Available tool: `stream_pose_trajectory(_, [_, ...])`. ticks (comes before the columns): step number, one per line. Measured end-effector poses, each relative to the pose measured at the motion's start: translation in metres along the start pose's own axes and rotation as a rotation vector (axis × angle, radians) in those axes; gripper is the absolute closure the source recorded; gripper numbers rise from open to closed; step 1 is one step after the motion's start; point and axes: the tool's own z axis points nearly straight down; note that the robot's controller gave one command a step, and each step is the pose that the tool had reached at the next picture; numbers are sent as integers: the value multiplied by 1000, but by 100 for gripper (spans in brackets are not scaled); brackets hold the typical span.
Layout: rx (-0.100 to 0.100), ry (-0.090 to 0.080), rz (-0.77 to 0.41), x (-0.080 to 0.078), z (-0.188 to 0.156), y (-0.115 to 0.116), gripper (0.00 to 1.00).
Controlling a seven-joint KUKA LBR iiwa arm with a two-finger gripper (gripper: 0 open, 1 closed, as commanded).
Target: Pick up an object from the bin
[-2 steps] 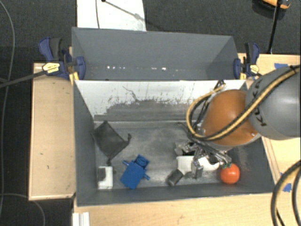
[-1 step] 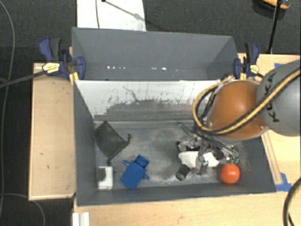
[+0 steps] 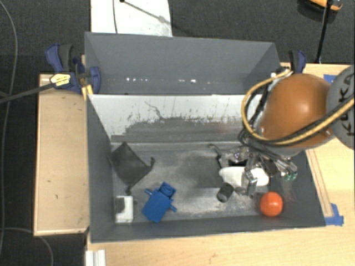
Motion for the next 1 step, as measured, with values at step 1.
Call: stream_pose_trajectory(1, [0,-1,-6,1,-40,7,100])
